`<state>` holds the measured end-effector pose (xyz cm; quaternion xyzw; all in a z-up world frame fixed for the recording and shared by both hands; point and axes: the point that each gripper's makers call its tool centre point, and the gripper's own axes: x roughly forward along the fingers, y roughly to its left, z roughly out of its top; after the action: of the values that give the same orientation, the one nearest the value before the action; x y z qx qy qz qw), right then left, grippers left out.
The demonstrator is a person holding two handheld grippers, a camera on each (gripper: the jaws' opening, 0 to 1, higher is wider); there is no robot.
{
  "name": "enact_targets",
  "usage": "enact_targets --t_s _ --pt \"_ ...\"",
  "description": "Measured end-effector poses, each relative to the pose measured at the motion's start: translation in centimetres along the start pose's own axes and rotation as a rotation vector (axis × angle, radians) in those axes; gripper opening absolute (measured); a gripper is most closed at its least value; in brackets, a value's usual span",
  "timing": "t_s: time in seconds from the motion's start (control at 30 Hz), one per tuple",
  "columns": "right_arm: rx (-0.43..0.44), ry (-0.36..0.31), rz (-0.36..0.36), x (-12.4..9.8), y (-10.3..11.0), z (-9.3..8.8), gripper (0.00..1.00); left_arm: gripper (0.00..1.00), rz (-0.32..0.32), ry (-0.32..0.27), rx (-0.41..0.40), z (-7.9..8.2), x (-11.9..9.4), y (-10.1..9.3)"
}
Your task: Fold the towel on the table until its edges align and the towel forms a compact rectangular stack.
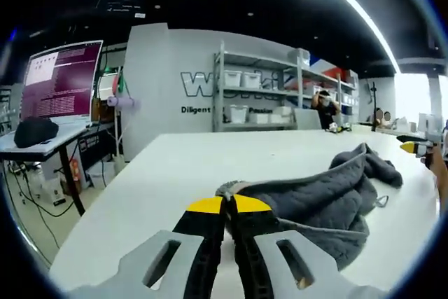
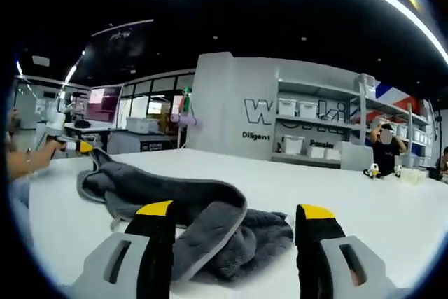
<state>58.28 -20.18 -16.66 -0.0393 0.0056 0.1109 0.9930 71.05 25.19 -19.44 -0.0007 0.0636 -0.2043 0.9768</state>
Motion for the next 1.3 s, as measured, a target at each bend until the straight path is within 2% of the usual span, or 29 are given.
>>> enact_targets --t_s 0.1,0.2,0.3,0.47,0.57,0.7,0.83,0.93,1.0,1.1,1.13,1.23,1.3 --pt "0.025 0.020 0.028 -1.4 1.0 -0.5 0.59 0.03 -0.012 -0.002 0.005 0.0 -0.2 -0.4" --pt "0.047 0.031 0.053 -2.8 1.8 -1.3 0.49 0.03 -0.018 -0.002 0.014 0.0 -0.3 -0.5" --pt "0.042 0.107 0.093 -3.8 3.0 -3.2 0.41 0.03 -0.021 -0.002 0.016 0.1 -0.2 -0.4" --pt "0.020 0.189 0.134 -3.3 4.1 -5.6 0.34 0.03 -0.030 -0.005 0.013 0.2 -0.4 -0.6" --pt "0.012 0.240 0.152 -3.2 5.0 -7.3 0.33 0.03 -0.034 -0.001 0.024 0.0 -0.5 -0.9" --pt "0.055 0.253 0.190 -2.4 6.0 -7.9 0.34 0.03 -0.042 0.004 0.012 -0.4 -0.6 -1.2" --pt "0.072 0.258 0.179 -1.6 6.0 -7.7 0.33 0.03 -0.054 0.010 0.018 -0.7 -0.6 -1.5" --pt "0.076 0.297 0.191 -1.0 6.0 -8.3 0.33 0.03 -0.057 0.016 0.026 -0.9 -0.6 -1.6" --pt "0.064 0.300 0.189 -0.9 6.1 -8.4 0.31 0.03 -0.060 0.014 0.022 -1.0 -0.6 -1.6" --pt "0.014 0.294 0.171 -0.9 5.7 -8.4 0.18 0.03 -0.059 0.016 0.020 -1.1 -0.5 -1.4" --pt "-0.021 0.296 0.163 -0.9 5.4 -8.5 0.16 0.03 -0.058 0.017 0.020 -1.1 -0.5 -1.4" --pt "-0.052 0.303 0.163 -0.8 5.4 -8.6 0.13 0.03 -0.058 0.018 0.020 -1.3 -0.4 -1.5" --pt "-0.070 0.299 0.174 -0.9 5.6 -8.6 0.02 0.03 -0.060 0.020 0.020 -1.3 -0.4 -1.6"
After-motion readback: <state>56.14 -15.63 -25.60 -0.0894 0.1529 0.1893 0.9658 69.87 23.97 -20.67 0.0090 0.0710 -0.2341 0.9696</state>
